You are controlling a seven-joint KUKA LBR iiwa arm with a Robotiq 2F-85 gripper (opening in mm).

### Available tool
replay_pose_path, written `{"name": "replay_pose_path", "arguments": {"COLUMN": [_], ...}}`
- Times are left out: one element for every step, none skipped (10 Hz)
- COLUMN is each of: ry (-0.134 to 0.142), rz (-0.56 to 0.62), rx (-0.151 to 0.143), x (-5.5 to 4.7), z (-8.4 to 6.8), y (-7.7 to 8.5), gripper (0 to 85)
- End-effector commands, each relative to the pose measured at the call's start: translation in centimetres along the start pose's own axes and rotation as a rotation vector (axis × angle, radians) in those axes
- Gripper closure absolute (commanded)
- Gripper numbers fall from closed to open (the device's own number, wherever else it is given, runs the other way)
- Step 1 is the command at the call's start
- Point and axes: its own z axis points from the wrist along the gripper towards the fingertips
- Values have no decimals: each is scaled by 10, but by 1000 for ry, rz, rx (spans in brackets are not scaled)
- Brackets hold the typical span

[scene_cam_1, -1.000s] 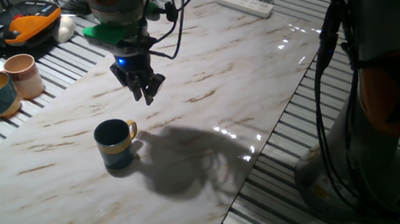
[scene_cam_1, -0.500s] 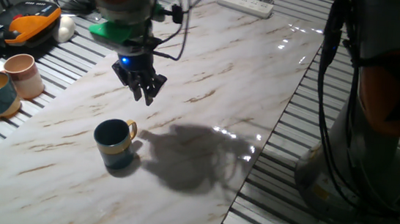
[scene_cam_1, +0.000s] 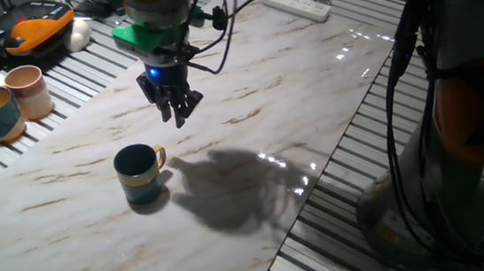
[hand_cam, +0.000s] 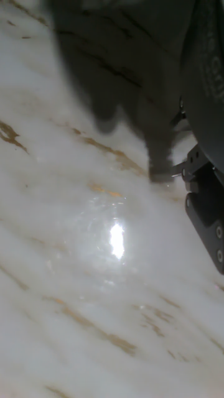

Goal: Pick up the cup

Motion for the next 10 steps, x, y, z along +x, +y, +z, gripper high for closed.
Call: {"name": "replay_pose_path", "arguments": {"ry": [-4,7,29,52,60,55,59,80,117,142], "rz": [-3,-10,-35,-69,-95,-116,-128,-129,-124,-123], "rx": [4,-7,-28,-50,-56,-53,-57,-74,-106,-128], "x": [0,0,0,0,0,0,0,0,0,0], "z": [0,0,0,0,0,0,0,0,0,0], "y": [0,0,0,0,0,0,0,0,0,0], "gripper": [510,510,510,510,510,510,510,510,510,510]}}
